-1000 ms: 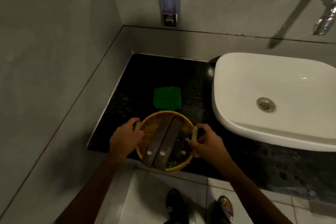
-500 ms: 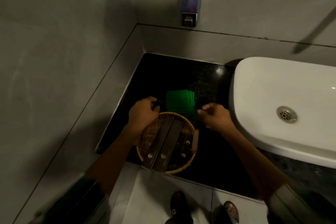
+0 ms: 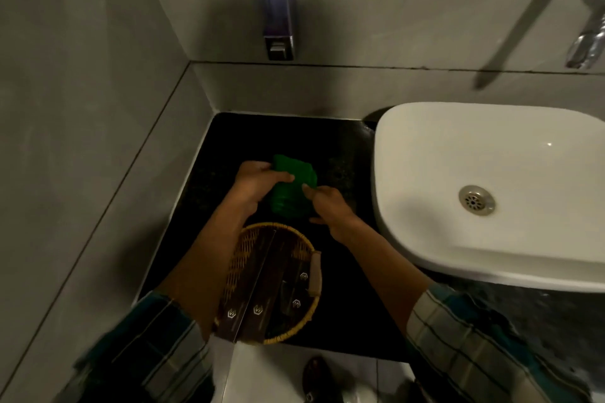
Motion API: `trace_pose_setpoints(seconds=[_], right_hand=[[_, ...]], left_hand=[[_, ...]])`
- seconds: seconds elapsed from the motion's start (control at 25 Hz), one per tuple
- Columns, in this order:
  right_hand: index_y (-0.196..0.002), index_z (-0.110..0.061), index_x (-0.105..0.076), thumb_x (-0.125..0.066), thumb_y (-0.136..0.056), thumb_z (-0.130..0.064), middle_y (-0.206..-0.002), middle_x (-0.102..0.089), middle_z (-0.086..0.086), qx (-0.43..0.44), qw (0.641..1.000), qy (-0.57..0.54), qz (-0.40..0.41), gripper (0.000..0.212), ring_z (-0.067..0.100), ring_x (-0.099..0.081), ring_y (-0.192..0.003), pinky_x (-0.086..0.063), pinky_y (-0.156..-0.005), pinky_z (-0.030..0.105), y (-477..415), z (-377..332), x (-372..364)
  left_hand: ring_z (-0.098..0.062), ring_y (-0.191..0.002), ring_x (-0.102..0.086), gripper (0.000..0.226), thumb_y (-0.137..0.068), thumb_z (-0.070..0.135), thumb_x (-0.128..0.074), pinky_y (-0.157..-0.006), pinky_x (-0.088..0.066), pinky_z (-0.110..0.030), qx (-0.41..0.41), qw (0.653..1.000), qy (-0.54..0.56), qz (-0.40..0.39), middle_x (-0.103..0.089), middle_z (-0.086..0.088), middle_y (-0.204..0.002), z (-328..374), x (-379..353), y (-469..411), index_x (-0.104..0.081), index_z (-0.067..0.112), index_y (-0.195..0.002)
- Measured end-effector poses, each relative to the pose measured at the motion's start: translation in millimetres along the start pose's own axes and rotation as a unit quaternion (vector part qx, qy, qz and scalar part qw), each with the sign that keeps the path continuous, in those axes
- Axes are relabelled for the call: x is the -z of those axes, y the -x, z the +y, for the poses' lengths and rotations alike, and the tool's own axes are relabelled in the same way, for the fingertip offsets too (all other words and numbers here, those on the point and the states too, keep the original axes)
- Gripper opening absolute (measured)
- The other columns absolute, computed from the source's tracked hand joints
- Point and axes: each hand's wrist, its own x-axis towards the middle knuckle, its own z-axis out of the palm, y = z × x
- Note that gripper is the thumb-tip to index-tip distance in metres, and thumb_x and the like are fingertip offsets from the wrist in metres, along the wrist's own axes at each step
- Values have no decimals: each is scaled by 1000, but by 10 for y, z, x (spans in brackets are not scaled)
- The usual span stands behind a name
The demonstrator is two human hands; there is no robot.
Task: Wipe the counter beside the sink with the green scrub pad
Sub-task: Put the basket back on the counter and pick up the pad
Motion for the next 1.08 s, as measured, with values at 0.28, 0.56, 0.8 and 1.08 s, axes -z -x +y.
trace_pose_setpoints(seconds=[0.28,0.56,0.8,1.08], right_hand=[[-133,-18,-44,-69,-81,-43,-123,-63,7,193,969,-153,22,63,22,-65,-106,-57,-89,40,709,-321,958],[-121,-25,-42,-79,-74,-22,-103,-65,9,241,937,-175,183,59,20,-69,-87,-56,-54,19,1413,-294,3768],[-88,-20,-61,-70,-80,-16,-92,-70,18,180,855,69,481,13,24,-60,-76,-50,-77,39,2016,387,6021],[-124,-14,-59,-43,-94,-29,-135,-53,22,-68,845,318,423,37,38,-47,-125,-36,-106,46,2217,1198,7070]], left_hand=[[-23,-95,-72,33,-72,13,-77,-74,-62,-36,-86,983,77,-145,-77,-10,-102,882,-634,774,-72,11,-105],[-31,-97,-71,42,-78,22,-75,-68,-61,-35,-153,969,19,-190,-73,-13,-105,1254,-3315,1368,-64,9,-117],[-28,-88,-67,41,-75,19,-71,-83,-53,-34,-271,932,-143,-192,-69,-8,-89,1038,-5838,2119,-58,20,-114],[-47,-137,-29,41,-94,45,-37,-116,-13,-62,-304,706,-542,-340,-53,-19,-137,400,-7068,2438,-51,29,-130]])
